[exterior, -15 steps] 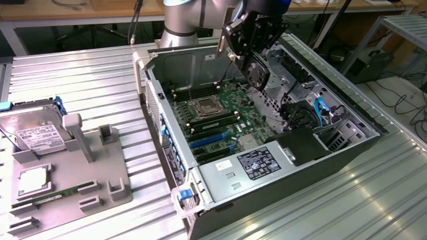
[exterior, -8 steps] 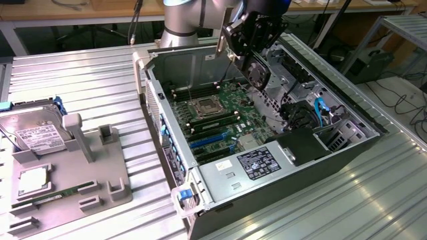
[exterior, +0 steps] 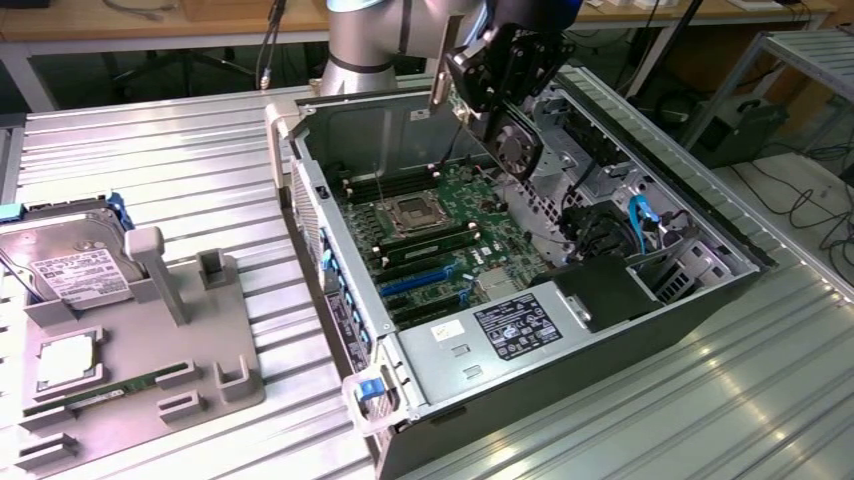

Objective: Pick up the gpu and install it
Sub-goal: 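Insert the gpu into the slot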

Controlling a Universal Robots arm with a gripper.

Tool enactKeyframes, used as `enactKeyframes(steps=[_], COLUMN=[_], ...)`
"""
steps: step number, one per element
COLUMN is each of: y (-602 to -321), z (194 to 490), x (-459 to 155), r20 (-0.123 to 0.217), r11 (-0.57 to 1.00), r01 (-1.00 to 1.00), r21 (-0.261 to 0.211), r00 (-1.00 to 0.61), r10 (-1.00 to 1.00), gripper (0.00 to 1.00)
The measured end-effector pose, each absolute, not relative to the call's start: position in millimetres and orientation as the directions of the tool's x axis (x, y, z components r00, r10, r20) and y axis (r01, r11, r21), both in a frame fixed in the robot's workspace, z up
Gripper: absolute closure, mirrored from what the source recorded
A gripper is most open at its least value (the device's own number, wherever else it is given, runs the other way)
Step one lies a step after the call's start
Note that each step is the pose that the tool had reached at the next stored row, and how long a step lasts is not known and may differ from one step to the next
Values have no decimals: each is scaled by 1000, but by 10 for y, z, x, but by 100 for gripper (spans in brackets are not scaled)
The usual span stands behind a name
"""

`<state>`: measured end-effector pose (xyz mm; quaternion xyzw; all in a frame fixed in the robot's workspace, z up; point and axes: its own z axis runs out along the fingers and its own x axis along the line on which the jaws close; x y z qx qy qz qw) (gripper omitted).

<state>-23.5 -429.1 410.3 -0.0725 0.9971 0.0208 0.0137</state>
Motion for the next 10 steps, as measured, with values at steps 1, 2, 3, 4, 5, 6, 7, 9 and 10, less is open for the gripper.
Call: enactKeyframes(steps=[1,2,3,4,5,6,7,9,10], y=[-4291,-4291,-4291,-4291,-4291,-4291,-4291,-4291,-4291], z=[4103,4103,4103,4102,4102,4102,4103,4103,4103], x=[-235,-235,-235,-235,-235,-235,-235,-235,-235], r20=[-30,-30,-30,-30,-30,-30,-30,-30,-30], r11=[988,987,986,986,985,984,983,981,981], r01=[-150,-154,-160,-165,-169,-173,-178,-188,-192], r21=[40,40,40,40,40,40,39,39,39], r00=[-988,-988,-987,-986,-985,-985,-984,-982,-981], r10=[-149,-153,-159,-163,-168,-172,-177,-187,-191], gripper=[72,72,72,72,72,72,72,72,72])
